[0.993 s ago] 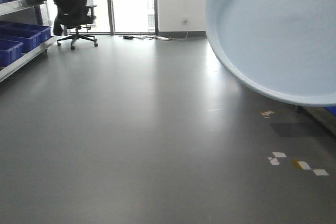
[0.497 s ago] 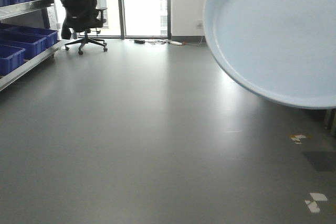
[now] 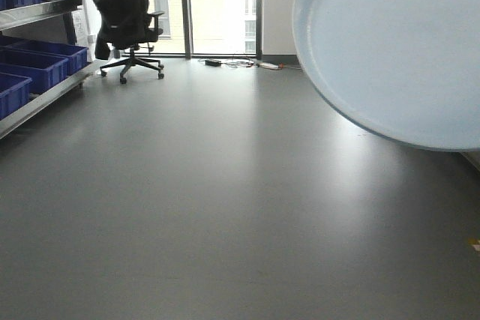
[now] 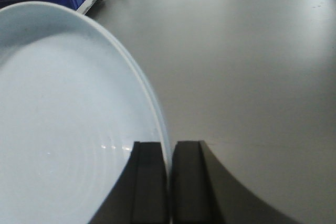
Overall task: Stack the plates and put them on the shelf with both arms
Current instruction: 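Drive the base up to the shelf of blue bins carrying the plates, then move the right gripper with the plates over the upper blue bin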
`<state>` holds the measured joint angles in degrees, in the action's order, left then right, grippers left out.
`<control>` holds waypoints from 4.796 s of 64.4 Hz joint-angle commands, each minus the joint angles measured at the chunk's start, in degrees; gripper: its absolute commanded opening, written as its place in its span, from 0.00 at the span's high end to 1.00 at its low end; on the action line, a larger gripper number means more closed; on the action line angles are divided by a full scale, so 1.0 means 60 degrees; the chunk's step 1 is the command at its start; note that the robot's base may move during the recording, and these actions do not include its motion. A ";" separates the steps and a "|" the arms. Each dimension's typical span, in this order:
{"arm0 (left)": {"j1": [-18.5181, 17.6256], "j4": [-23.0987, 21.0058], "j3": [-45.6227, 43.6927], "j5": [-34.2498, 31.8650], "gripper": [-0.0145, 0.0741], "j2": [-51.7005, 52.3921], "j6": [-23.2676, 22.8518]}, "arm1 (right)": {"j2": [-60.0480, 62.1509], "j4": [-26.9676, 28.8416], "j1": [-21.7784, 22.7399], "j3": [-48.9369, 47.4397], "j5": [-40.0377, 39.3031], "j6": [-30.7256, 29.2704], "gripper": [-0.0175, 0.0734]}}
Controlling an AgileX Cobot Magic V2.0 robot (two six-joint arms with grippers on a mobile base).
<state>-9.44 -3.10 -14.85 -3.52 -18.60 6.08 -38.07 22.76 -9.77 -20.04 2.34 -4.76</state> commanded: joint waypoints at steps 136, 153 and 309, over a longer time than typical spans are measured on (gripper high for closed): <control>-0.0020 -0.0018 -0.0340 -0.0852 0.74 -0.0118 -0.0056 | -0.0023 -0.0019 0.0072 -0.0285 -0.0866 -0.0028 0.77; -0.0020 -0.0018 -0.0340 -0.0852 0.74 -0.0118 -0.0056 | -0.0023 -0.0019 0.0072 -0.0285 -0.0866 -0.0028 0.77; -0.0020 -0.0018 -0.0340 -0.0852 0.74 -0.0118 -0.0056 | -0.0032 -0.0019 0.0072 -0.0285 -0.0866 -0.0028 0.77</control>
<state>-9.44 -3.10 -14.85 -3.52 -18.60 6.01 -38.07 22.76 -9.52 -20.04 2.34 -4.76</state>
